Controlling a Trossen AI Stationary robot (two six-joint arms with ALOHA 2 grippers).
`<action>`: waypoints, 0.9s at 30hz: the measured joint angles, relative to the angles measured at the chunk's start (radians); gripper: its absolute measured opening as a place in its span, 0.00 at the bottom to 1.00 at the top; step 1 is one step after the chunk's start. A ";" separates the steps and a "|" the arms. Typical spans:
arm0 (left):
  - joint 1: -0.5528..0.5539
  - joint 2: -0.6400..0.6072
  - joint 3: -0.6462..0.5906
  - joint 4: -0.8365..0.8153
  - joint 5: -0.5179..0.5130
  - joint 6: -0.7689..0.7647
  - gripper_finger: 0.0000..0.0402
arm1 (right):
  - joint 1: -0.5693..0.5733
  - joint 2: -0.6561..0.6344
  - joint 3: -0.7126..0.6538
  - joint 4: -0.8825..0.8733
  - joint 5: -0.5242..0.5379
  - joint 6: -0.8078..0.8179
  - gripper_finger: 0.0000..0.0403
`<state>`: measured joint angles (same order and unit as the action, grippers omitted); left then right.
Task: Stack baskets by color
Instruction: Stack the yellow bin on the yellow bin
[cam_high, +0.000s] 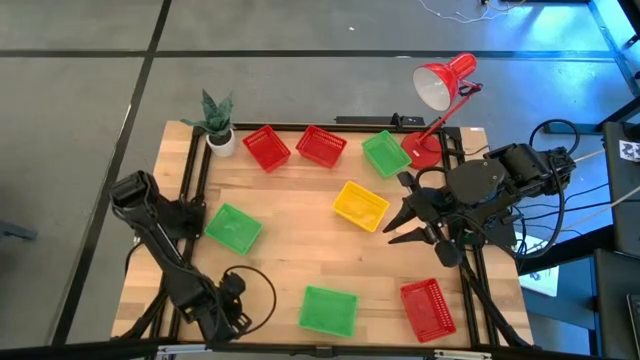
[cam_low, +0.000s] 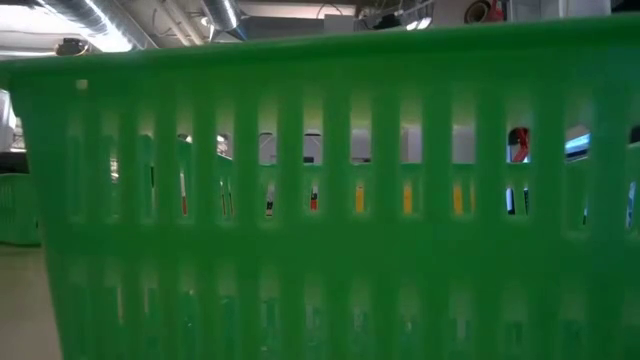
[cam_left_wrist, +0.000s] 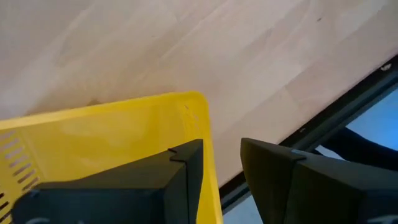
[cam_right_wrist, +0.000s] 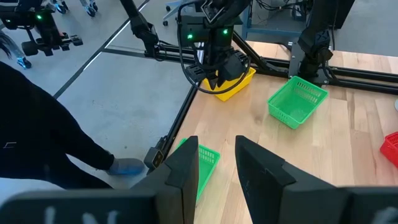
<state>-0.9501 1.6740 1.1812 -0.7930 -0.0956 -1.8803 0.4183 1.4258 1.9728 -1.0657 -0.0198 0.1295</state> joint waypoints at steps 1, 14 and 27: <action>0.000 0.005 0.000 0.006 0.002 0.001 0.25 | 0.000 0.000 0.000 0.000 0.000 0.000 0.26; 0.000 0.096 0.000 0.035 0.012 0.005 0.25 | -0.001 0.000 0.000 -0.001 0.000 -0.002 0.26; 0.043 0.120 0.000 0.051 0.118 0.107 0.04 | -0.001 0.000 0.000 -0.002 0.000 0.001 0.26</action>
<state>-0.9075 1.7944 1.1812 -0.7418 0.0223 -1.7736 0.4171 1.4261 1.9728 -1.0672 -0.0196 0.1309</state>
